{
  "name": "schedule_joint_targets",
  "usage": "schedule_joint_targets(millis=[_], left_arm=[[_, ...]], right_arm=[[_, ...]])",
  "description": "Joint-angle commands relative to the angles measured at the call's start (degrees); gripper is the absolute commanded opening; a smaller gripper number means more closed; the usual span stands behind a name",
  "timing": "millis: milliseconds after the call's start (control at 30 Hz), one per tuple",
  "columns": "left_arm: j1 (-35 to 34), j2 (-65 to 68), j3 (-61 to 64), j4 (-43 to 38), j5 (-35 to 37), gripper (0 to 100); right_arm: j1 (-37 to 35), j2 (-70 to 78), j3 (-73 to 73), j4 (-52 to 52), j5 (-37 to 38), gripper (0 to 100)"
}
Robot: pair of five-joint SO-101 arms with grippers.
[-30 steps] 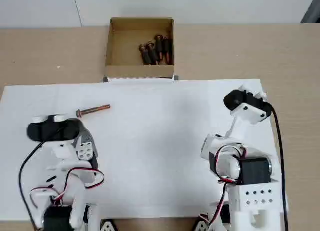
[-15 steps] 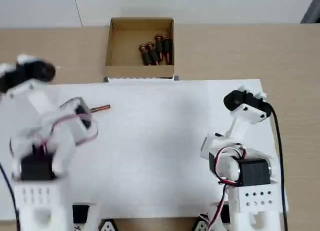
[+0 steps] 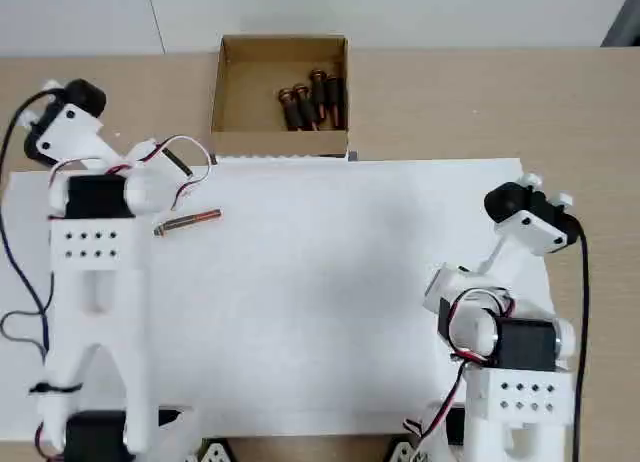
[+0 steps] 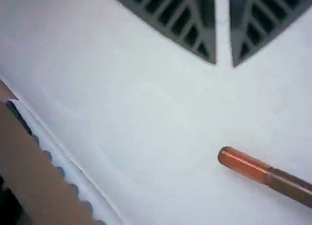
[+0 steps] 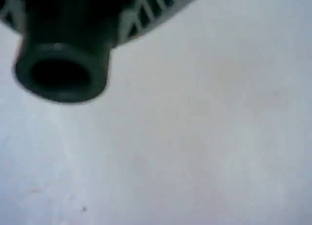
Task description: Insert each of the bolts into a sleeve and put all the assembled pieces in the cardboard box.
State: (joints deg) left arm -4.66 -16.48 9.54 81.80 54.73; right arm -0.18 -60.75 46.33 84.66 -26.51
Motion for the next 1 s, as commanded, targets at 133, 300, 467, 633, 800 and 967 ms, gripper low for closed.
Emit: schedule_joint_targets(millis=[133, 300, 467, 633, 800, 967], left_arm=[[-0.4, 8.4, -2.9, 0.3, 7.3, 1], [-2.0, 14.9, -3.8, -1.8, 10.5, 1], [-4.8, 21.6, -8.0, -2.4, 10.7, 1], [-5.3, 27.0, -12.8, -2.2, 10.5, 3], [-5.1, 31.0, -15.1, -2.5, 10.5, 11], [-6.4, 35.3, -17.1, -2.5, 10.5, 11]], right_arm=[[0.7, -1.1, -0.3, -0.6, 0.2, 0.3], [0.7, -1.1, -0.3, -0.6, -1.6, 0.3], [0.7, -1.1, -0.3, -0.6, -1.7, 0.3], [0.7, -1.1, -0.3, -0.6, -1.7, 0.3], [0.7, -1.1, -0.3, -0.6, -1.7, 0.3], [0.7, -1.1, -0.3, -0.6, -1.7, 0.3]])
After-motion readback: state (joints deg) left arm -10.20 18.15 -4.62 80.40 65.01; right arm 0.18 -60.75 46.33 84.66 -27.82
